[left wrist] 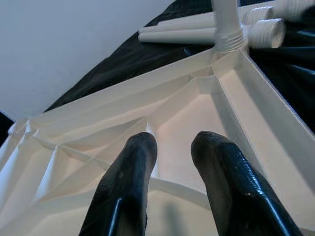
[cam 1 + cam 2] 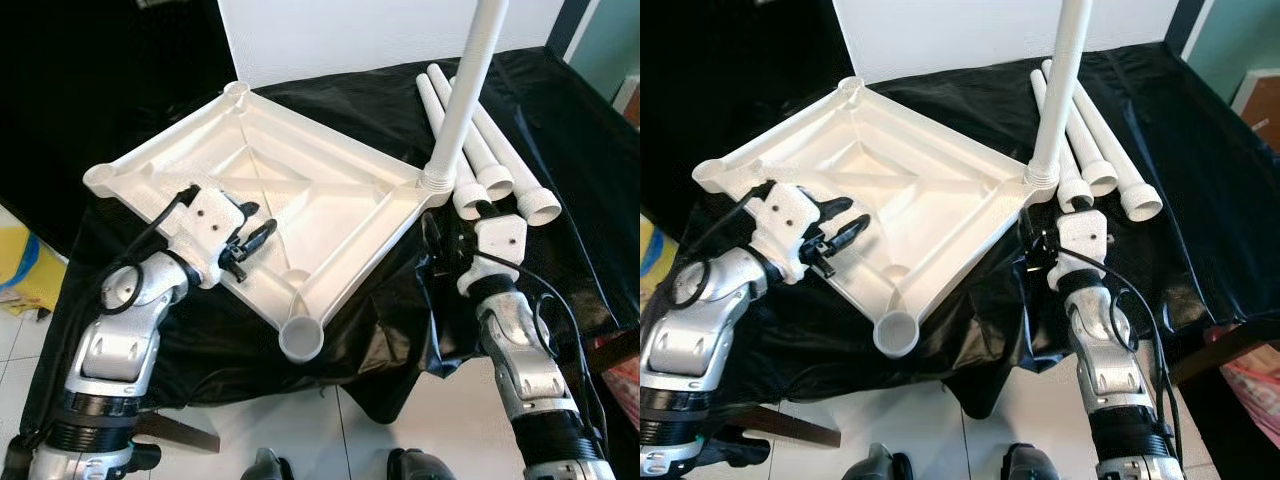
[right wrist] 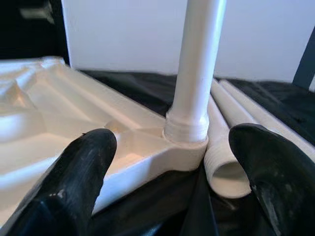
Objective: Building children table
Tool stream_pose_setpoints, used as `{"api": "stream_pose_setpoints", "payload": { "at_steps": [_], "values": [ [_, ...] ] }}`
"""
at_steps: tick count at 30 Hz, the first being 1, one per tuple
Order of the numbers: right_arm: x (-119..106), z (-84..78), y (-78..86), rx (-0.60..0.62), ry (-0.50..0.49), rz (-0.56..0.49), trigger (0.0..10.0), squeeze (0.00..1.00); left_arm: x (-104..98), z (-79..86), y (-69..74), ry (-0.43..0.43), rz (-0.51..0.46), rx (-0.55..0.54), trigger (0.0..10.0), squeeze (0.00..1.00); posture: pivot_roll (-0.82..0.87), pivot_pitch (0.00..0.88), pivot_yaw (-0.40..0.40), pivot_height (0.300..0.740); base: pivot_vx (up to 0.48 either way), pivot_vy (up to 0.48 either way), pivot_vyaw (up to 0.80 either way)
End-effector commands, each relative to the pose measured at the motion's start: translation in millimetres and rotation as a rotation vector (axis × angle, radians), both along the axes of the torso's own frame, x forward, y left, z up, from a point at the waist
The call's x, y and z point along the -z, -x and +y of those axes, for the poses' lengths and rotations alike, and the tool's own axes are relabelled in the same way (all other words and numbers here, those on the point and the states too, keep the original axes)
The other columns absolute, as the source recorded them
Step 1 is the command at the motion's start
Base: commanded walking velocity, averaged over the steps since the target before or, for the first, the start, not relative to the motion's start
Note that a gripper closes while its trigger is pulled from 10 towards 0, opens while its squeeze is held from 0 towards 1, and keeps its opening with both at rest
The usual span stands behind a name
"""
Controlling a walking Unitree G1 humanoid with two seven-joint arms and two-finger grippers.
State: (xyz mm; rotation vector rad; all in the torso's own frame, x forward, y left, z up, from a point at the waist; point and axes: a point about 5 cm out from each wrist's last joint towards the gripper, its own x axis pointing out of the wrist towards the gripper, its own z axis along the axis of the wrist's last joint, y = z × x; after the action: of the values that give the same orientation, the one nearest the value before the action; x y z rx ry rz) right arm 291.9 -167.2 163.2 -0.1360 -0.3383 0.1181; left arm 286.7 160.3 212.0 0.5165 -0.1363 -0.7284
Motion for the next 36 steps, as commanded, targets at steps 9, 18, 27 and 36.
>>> {"api": "stream_pose_setpoints", "payload": {
  "at_steps": [9, 18, 27, 36],
  "values": [
    [7.0, 15.1, 31.0, -0.123, -0.018, 0.029, 10.0, 0.00, 11.5, 25.6, 23.4, 0.139, 0.120, 0.079, 10.0, 0.00, -0.10, 0.121, 0.052, 0.740, 0.000, 0.000, 0.00],
    [3.2, 12.2, 26.0, -0.148, 0.001, 0.039, 10.0, 0.00, 38.6, 28.7, 39.8, -0.086, 0.183, 0.165, 10.0, 0.00, -0.07, 0.105, 0.011, 0.740, 0.000, 0.000, 0.00],
    [-3.1, 8.3, 19.7, -0.168, 0.030, 0.034, 10.0, 0.00, 67.3, 22.6, 41.9, -0.259, 0.272, 0.234, 10.0, 0.00, -0.07, 0.107, 0.009, 0.740, 0.000, 0.000, 0.00],
    [-4.3, 3.1, 25.1, -0.144, 0.036, 0.039, 10.0, 0.00, 87.9, 6.5, 27.1, -0.464, 0.266, 0.270, 10.0, 0.00, -0.10, 0.117, 0.038, 0.740, 0.000, 0.000, 0.00]
  ]
}}
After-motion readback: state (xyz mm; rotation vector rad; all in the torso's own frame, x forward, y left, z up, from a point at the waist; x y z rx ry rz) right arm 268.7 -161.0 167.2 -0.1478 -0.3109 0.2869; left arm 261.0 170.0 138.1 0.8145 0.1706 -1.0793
